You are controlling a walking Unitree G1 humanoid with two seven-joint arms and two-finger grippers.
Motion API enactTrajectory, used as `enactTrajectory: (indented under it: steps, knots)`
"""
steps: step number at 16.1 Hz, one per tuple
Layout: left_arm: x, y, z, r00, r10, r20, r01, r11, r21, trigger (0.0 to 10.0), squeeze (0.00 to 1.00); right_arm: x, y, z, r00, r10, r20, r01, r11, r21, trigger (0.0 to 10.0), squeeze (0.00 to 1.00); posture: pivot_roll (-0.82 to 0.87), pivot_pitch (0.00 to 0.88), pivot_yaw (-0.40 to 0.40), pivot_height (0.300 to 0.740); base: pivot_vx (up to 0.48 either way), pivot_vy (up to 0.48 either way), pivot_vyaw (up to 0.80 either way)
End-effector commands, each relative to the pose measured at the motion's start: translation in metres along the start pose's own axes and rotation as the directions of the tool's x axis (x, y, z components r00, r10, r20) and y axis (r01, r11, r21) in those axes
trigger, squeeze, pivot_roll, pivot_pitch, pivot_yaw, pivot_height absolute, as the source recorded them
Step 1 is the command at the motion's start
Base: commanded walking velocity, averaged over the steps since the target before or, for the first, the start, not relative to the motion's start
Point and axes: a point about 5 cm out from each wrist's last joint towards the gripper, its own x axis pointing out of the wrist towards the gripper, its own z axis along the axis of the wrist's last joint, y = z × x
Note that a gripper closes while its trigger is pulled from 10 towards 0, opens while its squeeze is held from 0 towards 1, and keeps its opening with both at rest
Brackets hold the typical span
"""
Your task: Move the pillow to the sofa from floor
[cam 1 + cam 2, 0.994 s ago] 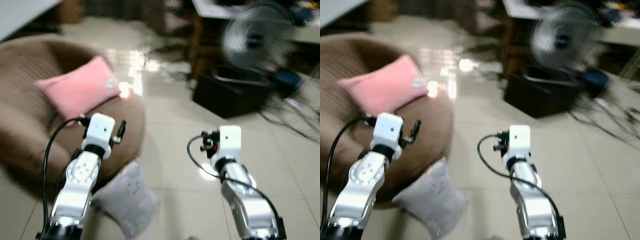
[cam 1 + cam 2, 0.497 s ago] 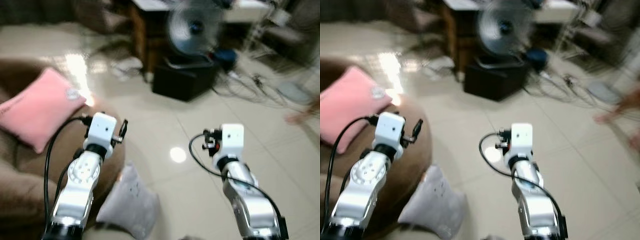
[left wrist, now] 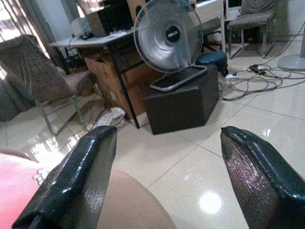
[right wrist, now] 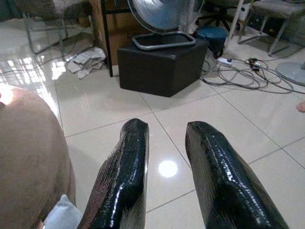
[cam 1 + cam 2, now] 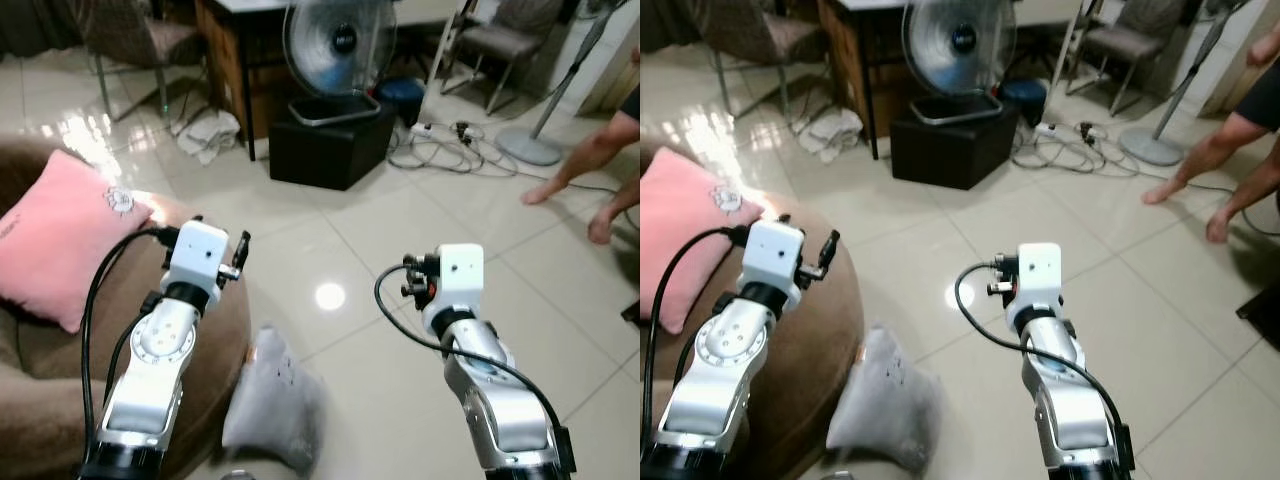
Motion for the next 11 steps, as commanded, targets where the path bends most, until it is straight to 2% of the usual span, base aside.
enactTrajectory:
  steps: [1, 3, 6, 11]
  knots:
    - [0.001, -0.011, 0.002, 1.0, -0.031, 0.004, 0.031, 0.999, -0.023, 10.0, 0.0, -0.002, -0.012, -0.006, 0.999, -0.038, -0.033, 0.037, 0.999, -0.014, 10.0, 0.0, 0.0, 0.04, -0.023, 0.74, 0.0, 0.0, 0.0]
    - [0.001, -0.011, 0.001, 0.999, -0.038, 0.003, 0.038, 0.999, -0.019, 10.0, 0.0, -0.002, -0.012, -0.006, 0.999, -0.036, -0.034, 0.035, 0.999, -0.014, 10.0, 0.0, 0.0, 0.042, -0.022, 0.74, 0.0, 0.0, 0.0]
    - [-0.003, -0.019, -0.009, 0.993, -0.117, -0.033, 0.116, 0.993, -0.022, 10.0, 0.0, -0.003, -0.012, -0.012, 0.998, -0.007, -0.067, 0.004, 0.999, -0.046, 10.0, 0.0, 0.0, 0.049, -0.023, 0.74, 0.0, 0.0, 0.0]
    - [-0.005, -0.023, -0.013, 0.988, -0.154, -0.021, 0.153, 0.986, -0.07, 10.0, 0.0, -0.005, -0.015, -0.012, 0.998, 0.003, -0.06, -0.008, 0.997, -0.071, 10.0, 0.0, -0.01, 0.054, -0.023, 0.701, 0.0, 0.0, 0.0]
